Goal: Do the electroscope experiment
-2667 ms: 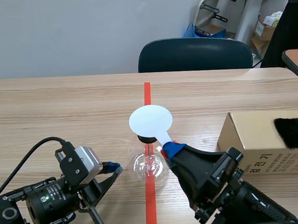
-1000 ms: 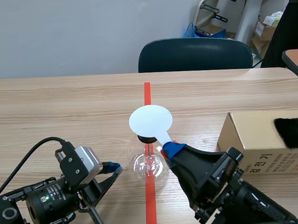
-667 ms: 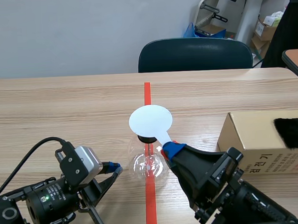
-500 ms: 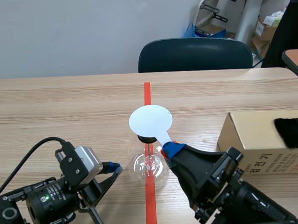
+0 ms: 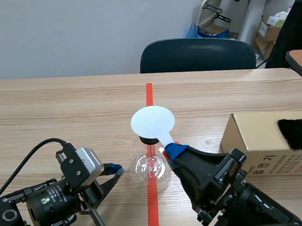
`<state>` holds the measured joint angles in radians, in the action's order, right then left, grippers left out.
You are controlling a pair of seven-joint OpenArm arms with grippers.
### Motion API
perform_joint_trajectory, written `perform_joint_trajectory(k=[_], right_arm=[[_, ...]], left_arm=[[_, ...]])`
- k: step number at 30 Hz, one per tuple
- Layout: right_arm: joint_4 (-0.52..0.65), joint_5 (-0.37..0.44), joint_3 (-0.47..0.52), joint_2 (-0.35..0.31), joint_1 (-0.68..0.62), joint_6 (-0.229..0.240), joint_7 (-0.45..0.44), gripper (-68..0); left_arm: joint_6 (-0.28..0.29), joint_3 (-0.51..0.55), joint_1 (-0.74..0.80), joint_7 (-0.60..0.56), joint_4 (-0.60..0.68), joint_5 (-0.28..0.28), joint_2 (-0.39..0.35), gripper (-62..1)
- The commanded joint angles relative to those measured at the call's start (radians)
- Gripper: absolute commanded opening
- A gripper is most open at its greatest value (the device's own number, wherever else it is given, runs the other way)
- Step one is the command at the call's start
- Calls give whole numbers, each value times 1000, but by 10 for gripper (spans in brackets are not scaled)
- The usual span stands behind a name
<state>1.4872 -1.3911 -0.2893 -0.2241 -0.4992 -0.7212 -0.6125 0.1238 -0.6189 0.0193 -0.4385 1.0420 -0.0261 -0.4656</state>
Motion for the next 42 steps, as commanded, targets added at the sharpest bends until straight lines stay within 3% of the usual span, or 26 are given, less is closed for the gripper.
perform_joint_trajectory(k=[1, 5, 9, 22, 30, 38, 42], right_arm=[[14, 10, 8, 0, 1, -11, 0, -658], [14, 10, 8, 0, 1, -11, 5, -658], [14, 10, 8, 0, 1, -11, 64, -658], [14, 10, 8, 0, 1, -11, 468, -658], [14, 10, 8, 0, 1, -11, 636, -658], [14, 10, 8, 0, 1, -11, 669, -658], [14, 10, 8, 0, 1, -11, 626, -658]], left_arm=[[-2, 4, 0, -17, 19, 6, 5, -554], [-2, 4, -1, -17, 19, 6, 5, -554], [-2, 4, -1, -17, 19, 6, 5, -554], [-2, 4, 0, -14, 19, 6, 5, -554], [-2, 4, -1, -14, 19, 6, 5, -554], [-2, 4, -1, -14, 19, 6, 5, -554], [-2, 4, 0, -14, 19, 6, 5, -554]])
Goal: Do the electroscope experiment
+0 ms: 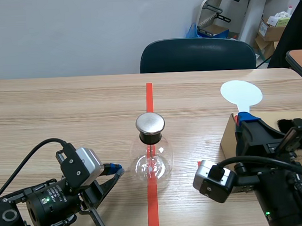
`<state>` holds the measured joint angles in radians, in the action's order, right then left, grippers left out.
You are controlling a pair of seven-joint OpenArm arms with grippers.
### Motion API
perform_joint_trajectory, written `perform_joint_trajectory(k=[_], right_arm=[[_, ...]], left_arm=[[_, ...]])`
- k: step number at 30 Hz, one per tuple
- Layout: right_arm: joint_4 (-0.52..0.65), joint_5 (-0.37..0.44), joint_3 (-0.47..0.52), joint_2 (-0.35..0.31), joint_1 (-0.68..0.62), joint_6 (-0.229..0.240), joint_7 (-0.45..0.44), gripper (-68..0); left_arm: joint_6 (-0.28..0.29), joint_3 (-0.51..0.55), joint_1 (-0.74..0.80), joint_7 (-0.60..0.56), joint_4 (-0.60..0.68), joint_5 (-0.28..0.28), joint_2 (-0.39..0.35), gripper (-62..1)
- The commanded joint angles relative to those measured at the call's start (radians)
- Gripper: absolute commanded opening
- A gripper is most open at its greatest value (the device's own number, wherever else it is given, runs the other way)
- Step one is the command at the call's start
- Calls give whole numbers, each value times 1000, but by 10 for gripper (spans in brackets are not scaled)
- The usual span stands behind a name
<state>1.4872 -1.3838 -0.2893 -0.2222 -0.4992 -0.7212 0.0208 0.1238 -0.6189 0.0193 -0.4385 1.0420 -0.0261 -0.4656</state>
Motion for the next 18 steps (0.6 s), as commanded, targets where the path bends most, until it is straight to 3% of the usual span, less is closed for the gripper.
perform_joint_trajectory(k=[1, 18], right_arm=[[14, 2, 8, -2, 1, -11, -30, -658], [14, 2, 8, -2, 1, -11, -483, -658]], left_arm=[[-2, 4, 0, -14, 19, 6, 5, -554], [-3, 4, -1, -14, 19, 6, 5, -554]])
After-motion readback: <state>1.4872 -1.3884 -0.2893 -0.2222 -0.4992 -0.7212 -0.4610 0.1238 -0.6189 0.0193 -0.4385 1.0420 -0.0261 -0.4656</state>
